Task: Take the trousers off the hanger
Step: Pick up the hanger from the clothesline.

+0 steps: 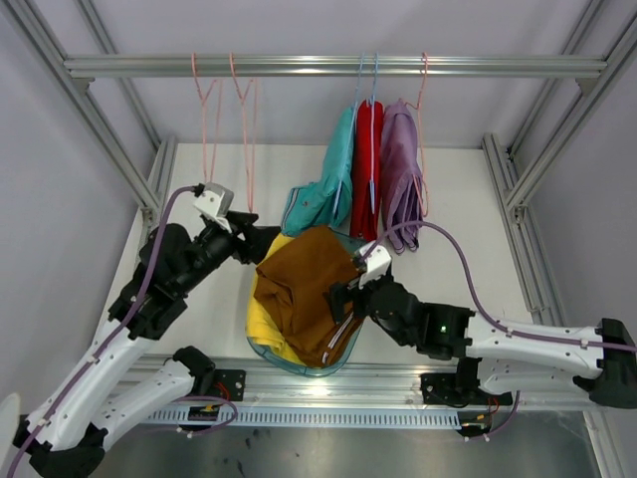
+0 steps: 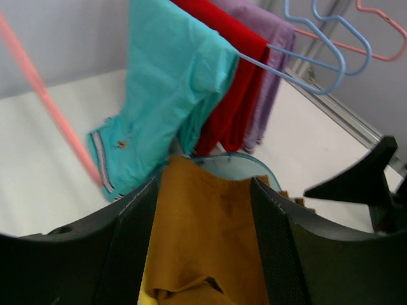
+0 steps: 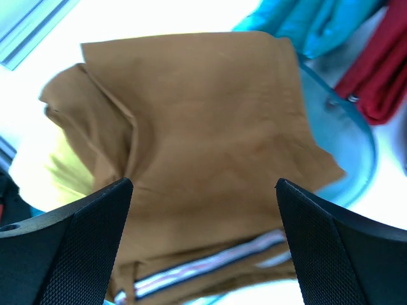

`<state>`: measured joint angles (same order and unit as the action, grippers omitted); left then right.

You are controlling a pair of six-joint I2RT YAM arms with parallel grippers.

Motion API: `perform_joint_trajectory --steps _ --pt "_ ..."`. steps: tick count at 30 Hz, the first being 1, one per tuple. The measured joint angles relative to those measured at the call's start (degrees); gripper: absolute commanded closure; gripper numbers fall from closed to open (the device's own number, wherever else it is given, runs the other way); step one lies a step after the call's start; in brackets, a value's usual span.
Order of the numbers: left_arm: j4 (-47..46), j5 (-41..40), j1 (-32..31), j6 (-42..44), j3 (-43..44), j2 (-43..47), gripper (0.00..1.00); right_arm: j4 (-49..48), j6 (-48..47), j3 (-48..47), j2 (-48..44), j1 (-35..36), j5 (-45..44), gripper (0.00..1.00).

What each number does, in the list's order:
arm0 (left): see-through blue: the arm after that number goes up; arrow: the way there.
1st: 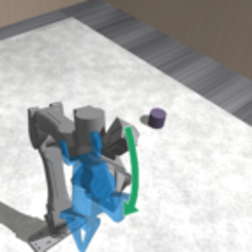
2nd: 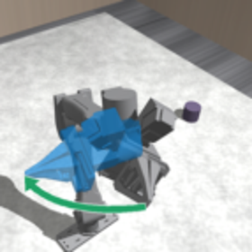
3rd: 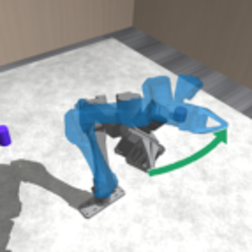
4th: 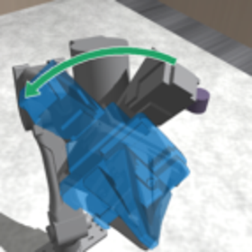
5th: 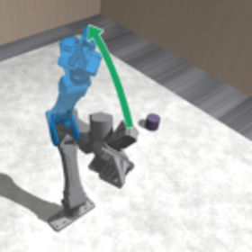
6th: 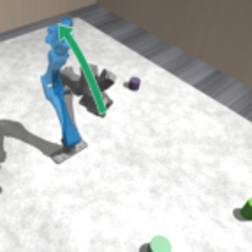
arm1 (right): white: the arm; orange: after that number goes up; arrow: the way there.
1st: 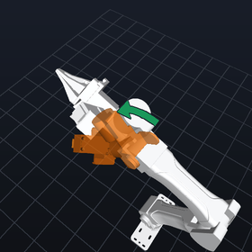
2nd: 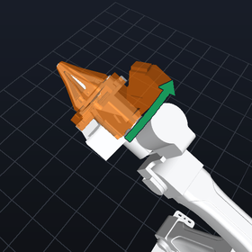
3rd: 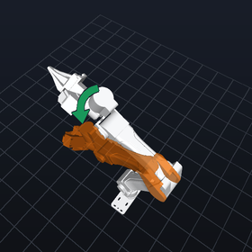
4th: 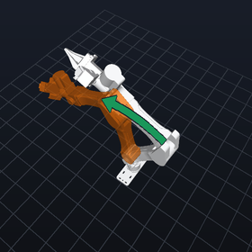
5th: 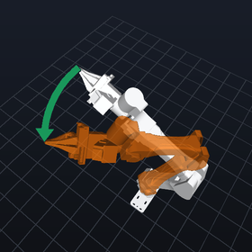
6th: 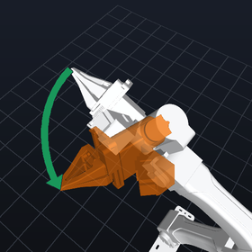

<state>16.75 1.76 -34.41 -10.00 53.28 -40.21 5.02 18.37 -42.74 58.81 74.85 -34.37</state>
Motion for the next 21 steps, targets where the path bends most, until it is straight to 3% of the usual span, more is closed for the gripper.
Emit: perform_joint_trajectory --steps 11,21 --pt "0.83 12.52 -0.24 -5.03 15.98 -12.37 0.36 1.33 -1.38 10.14 -18.25 -0.04 -2.47 0.01" --pt "1.73 15.63 -0.31 -6.34 33.81 -30.14 0.35 2.08 -1.88 14.08 -20.92 -1.9 -2.12 0.0"
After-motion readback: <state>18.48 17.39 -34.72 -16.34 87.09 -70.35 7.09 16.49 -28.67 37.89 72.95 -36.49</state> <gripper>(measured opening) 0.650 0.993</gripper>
